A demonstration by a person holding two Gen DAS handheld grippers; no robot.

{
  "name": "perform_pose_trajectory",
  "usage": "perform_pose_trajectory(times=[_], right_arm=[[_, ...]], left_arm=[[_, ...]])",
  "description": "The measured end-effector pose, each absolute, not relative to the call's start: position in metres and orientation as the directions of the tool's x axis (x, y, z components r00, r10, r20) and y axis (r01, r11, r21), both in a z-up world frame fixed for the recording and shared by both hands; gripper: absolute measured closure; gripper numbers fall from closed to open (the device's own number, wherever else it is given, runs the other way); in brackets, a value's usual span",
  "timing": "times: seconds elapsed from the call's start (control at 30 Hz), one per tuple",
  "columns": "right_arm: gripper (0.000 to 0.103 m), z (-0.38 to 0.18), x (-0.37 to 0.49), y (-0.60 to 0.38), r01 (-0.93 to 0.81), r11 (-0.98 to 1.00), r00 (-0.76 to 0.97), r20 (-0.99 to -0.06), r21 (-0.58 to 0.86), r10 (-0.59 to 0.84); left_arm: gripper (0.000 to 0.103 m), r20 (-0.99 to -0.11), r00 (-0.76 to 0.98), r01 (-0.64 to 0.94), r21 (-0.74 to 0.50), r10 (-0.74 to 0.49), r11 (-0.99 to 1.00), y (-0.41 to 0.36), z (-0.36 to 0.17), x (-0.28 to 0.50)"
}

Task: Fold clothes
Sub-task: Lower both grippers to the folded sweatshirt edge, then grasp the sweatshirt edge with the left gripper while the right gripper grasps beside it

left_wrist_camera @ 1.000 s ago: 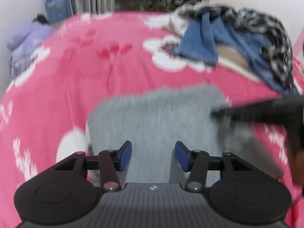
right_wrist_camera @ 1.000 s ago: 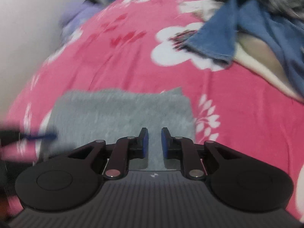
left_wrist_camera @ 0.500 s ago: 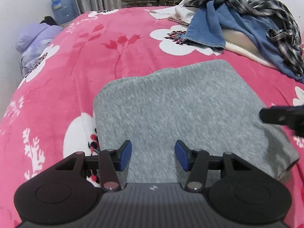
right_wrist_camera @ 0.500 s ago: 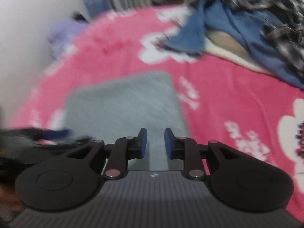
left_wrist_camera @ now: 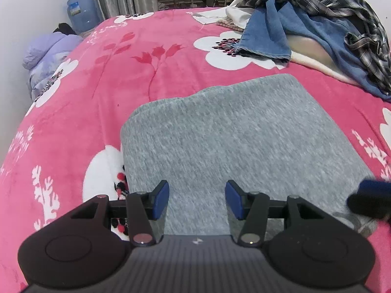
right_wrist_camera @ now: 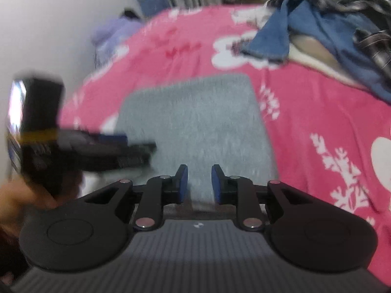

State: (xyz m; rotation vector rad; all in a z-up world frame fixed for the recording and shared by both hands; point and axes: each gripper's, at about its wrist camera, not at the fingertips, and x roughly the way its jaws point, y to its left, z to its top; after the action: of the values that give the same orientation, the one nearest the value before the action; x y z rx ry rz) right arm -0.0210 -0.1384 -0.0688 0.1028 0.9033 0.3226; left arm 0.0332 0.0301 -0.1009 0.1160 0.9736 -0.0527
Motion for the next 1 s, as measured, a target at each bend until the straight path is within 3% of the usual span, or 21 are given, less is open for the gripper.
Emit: perform_pose_trajectory(times=[0.1,0.43,0.67,0.77,0.87,0.93,1.0], right_arm=[[0.083,-0.088,-0.021,-0.134,-0.217,0.96,0.543,-0.796,0.175,0.268],[0.082,-0.07,-0.036,-0.12,-0.293,0.933,0.575,-0.742,0.208,0.346],[0.082,-0.083,-0.036,-0.112,-0.301,0.937,0.555,-0.766,0.176,0.323],[0.081,-0.075,-0.035,-0.124,-0.295,0.931,0.574,-0.74,0.213,0.351],[0.066,-0.059,-0.031,-0.153,-0.267,0.918,0.633,-0.664,0.295,0.397],[0.039,-0.059,-0.019,-0.186,-0.191,0.905,0.662,-0.631,0.38,0.405],[0.036,-0.065,-0.002,-0.217,-0.121,0.875,0.675,-0.608,0.468,0.419]], left_arm=[[0.05,-0.828,0.561,0.096,0.074,0.007,0.993,0.03,-0.101,0.033],[0.049,-0.829,0.56,0.095,0.071,0.006,0.993,0.031,-0.102,0.034],[0.048,-0.829,0.559,0.094,0.07,0.006,0.993,0.031,-0.102,0.034],[0.043,-0.828,0.561,0.104,0.067,-0.003,0.992,0.039,-0.095,0.031],[0.037,-0.823,0.567,0.086,0.012,-0.039,0.996,0.063,-0.08,0.027],[0.032,-0.814,0.57,0.07,-0.082,-0.107,0.994,0.092,-0.075,0.023],[0.028,-0.801,0.565,0.078,-0.185,-0.196,0.98,0.119,-0.077,0.02]])
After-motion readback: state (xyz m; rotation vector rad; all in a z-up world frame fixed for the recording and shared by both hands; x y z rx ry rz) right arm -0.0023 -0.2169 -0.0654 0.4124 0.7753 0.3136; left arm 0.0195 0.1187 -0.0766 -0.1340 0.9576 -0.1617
